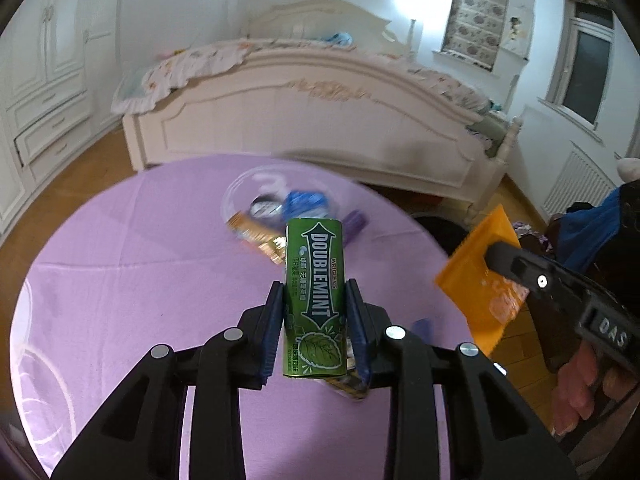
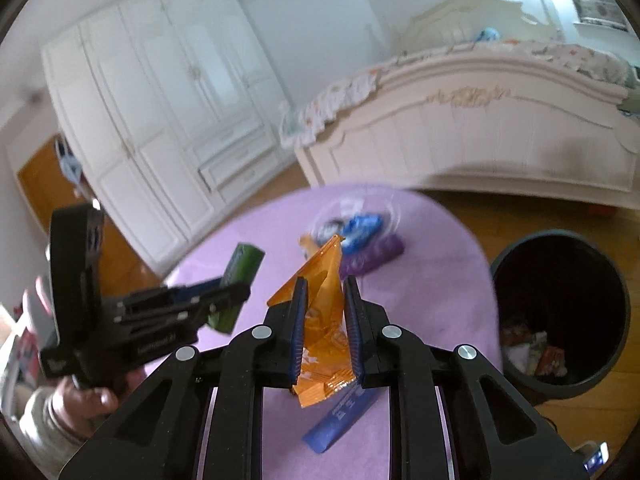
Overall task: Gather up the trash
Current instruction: 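Grasp the green Doublemint gum pack with the left gripper while the right grasps the orange bag, then carry the gum pack and orange bag over the black bin and open both grippers, then grasp the gold wrapper with the left gripper while the right grasps the blue wipes packet, then carry the wrapper and wipes packet over the black bin and open both grippers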
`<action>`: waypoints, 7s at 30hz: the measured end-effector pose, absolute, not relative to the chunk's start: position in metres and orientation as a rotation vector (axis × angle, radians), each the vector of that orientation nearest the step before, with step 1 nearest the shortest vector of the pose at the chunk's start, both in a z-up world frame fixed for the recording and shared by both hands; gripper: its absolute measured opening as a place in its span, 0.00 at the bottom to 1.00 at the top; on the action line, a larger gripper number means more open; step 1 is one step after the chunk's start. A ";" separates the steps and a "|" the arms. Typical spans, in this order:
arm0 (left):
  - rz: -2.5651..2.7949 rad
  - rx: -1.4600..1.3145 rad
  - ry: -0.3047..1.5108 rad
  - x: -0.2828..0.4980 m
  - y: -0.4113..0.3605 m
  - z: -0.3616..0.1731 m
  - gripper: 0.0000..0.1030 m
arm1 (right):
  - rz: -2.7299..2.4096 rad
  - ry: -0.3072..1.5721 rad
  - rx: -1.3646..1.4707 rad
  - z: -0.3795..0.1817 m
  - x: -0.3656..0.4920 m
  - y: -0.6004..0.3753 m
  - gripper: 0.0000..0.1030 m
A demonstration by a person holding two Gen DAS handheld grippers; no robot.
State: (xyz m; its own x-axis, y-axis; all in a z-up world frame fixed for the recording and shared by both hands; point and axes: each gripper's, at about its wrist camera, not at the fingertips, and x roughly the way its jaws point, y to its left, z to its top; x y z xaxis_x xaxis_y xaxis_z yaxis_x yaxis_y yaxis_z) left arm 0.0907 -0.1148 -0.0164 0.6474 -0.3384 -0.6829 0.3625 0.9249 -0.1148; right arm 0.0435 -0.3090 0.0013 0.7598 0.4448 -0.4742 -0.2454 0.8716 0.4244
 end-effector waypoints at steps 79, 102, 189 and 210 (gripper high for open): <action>-0.659 0.174 0.829 0.124 -0.326 -0.051 0.63 | -0.031 0.577 0.695 -0.092 0.052 -0.545 0.69; -0.324 -0.077 0.945 0.173 -0.121 -0.065 0.67 | 0.194 0.672 0.504 -0.045 0.091 -0.406 0.69; -0.752 0.161 0.772 0.099 -0.313 -0.011 0.09 | 0.020 0.542 0.612 -0.049 0.018 -0.523 0.28; -0.765 0.197 0.865 0.128 -0.365 -0.050 0.09 | 0.004 0.614 0.656 -0.097 0.053 -0.551 0.28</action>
